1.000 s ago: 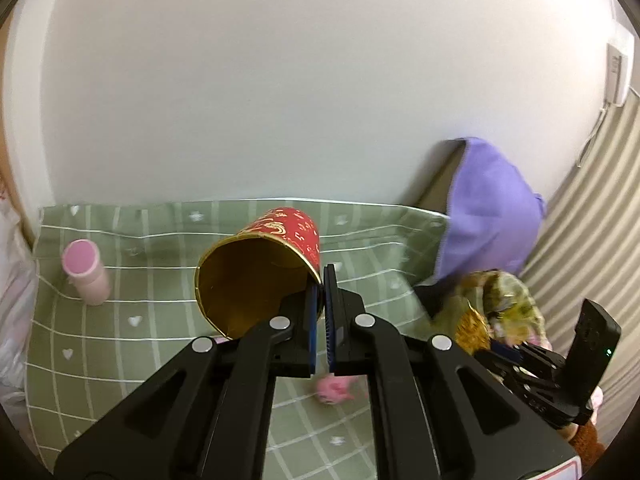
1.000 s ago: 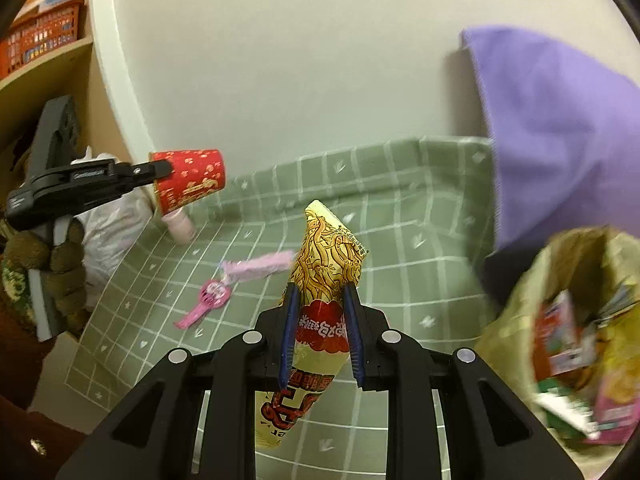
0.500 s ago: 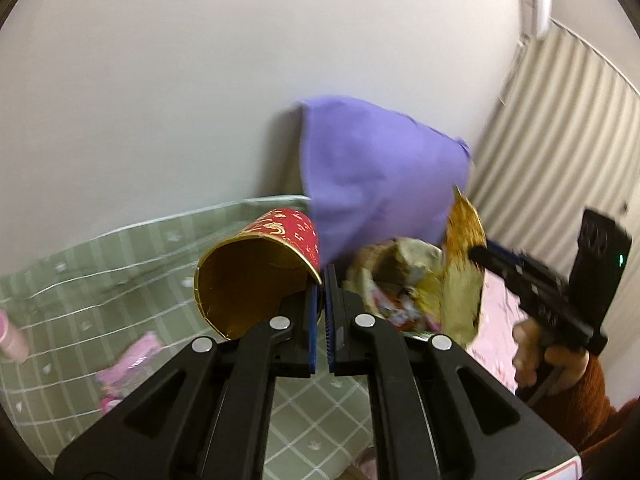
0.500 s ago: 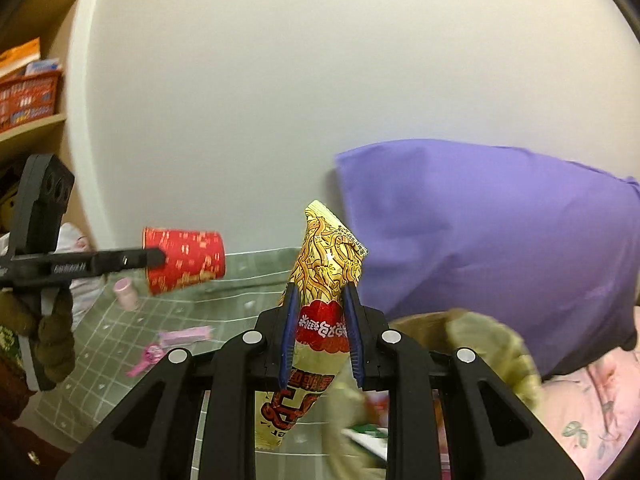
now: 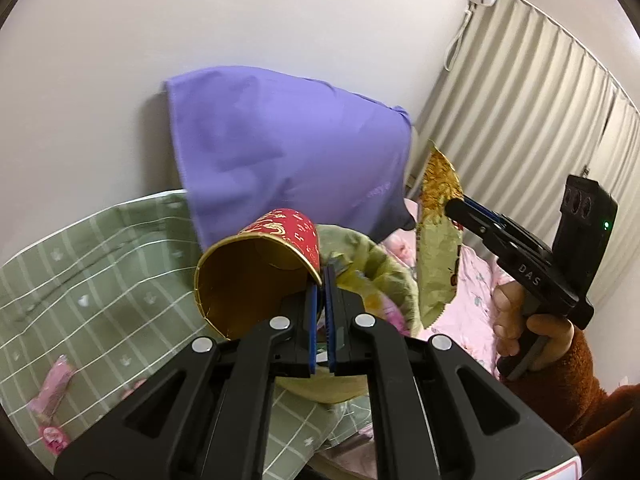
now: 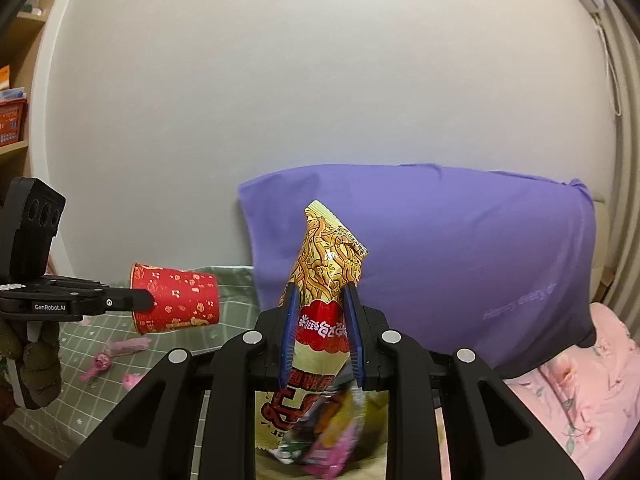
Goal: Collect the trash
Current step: 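Carry the red cup and gold wrapper over the trash bag with both grippers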
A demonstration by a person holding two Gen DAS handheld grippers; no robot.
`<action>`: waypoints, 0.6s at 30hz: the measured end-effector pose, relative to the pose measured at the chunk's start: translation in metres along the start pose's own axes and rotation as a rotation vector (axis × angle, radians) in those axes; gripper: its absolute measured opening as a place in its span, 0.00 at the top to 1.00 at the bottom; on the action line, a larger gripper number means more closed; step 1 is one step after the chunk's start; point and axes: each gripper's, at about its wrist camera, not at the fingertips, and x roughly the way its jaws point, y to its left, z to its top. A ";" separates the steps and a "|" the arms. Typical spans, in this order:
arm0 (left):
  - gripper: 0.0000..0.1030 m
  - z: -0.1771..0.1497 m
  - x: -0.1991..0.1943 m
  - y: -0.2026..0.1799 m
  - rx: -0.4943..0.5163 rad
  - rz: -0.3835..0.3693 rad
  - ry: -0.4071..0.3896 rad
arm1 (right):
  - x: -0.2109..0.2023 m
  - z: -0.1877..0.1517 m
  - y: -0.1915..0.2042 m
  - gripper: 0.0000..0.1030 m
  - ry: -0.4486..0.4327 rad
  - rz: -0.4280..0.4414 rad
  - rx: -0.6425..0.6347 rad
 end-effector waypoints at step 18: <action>0.97 -0.007 0.080 -0.001 -0.042 -0.101 0.166 | 0.054 -0.039 -0.019 0.79 0.123 -0.019 0.025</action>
